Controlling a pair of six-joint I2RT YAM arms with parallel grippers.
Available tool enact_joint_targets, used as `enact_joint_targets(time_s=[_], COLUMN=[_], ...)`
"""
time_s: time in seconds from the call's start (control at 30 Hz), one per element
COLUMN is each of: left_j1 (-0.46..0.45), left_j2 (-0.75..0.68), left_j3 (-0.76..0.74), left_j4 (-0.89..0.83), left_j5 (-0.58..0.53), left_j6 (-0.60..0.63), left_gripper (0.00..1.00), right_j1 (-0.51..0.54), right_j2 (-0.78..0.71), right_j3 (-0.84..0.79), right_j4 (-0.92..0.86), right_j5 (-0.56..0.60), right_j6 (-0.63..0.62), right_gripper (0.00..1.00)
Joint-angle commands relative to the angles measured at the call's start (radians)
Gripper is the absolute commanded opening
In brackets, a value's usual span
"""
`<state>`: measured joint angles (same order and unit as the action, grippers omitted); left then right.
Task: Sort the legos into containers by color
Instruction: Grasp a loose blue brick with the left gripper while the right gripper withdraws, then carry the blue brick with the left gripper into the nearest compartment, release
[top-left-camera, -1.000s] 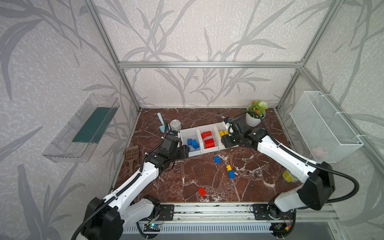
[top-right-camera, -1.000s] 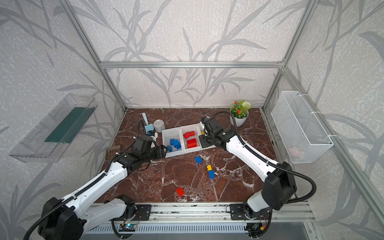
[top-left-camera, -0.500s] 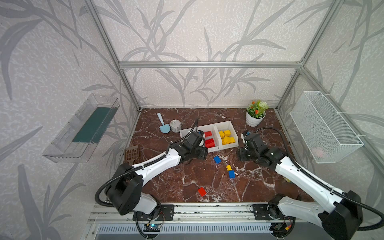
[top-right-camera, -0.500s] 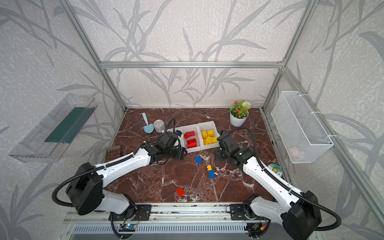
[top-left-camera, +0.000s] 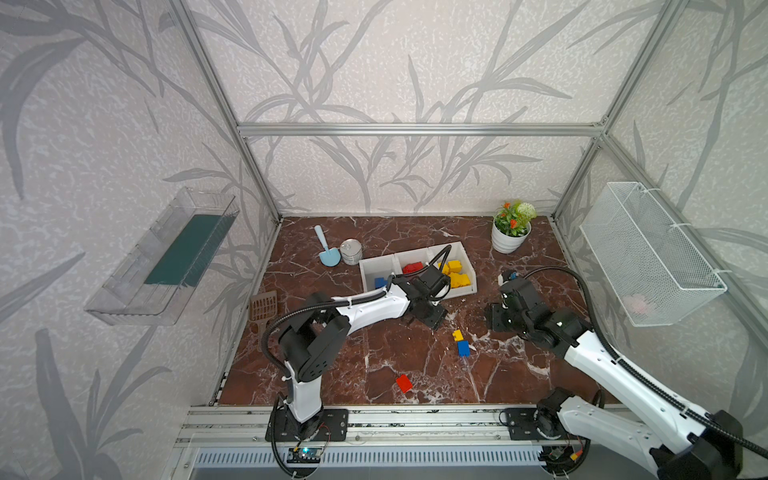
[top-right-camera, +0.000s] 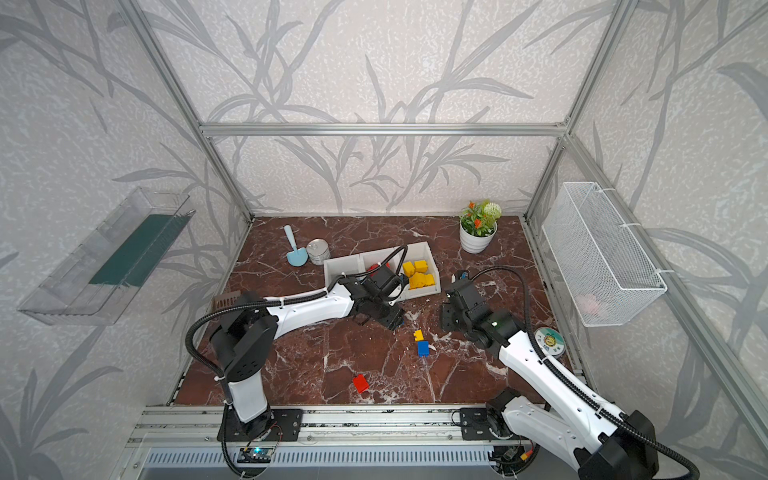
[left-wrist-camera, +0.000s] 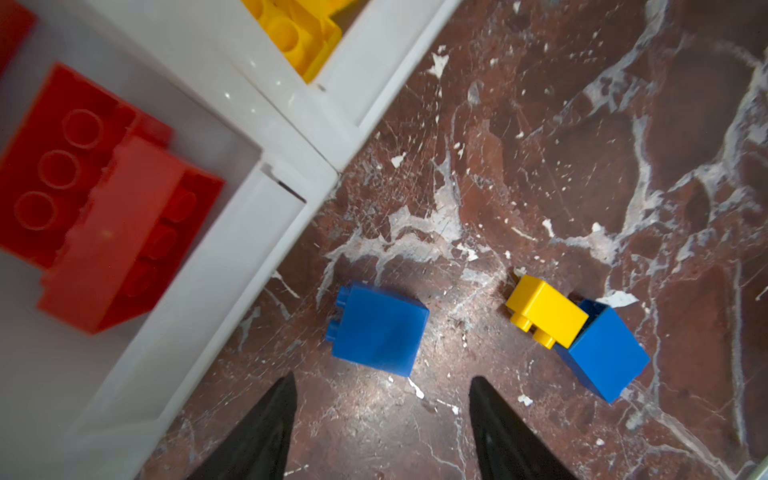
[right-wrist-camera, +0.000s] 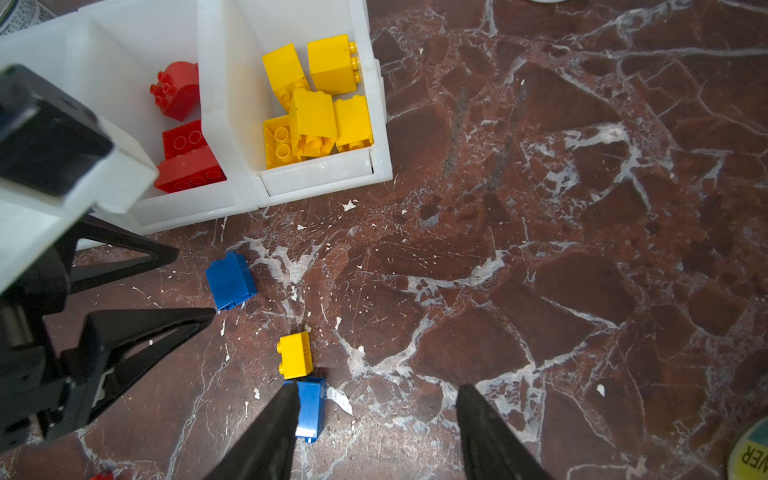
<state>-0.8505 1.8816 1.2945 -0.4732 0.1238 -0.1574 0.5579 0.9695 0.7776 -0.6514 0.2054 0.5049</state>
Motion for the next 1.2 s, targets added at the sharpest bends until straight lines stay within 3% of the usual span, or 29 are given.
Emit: enact_joint_targets(time_s=[0.0,0.63,1.0,1.17], left_j1=[-0.01,-0.012,-0.012,-0.008], left_j2=[0.042,0.18,0.173,0.126], left_j3=[0.06,0.161,0.134,0.108], left_j4=[-0.064,-0.088,-0.058,-0.033], left_j5=[-0.015,-0.036,0.014,0.015], left_j6=[0.075,0.15,0.116,0.089], left_gripper=[0.69,0.66,0.38,0.34], right_j1=[-0.007,-0.008,-0.008,-0.008], right_j2=[-0.023,-0.046,-0.076,-0.092], right_j3=[-0.018,-0.037,-0.04,-0.043], right_j4=[-0.021,-0.032,-0.051,-0.061], right_j5=[0.019,0.008,0.029,0.035], right_j6=[0.018,0.035,0.046,0.047], right_gripper=[0.61,0.61,0.6,0.6])
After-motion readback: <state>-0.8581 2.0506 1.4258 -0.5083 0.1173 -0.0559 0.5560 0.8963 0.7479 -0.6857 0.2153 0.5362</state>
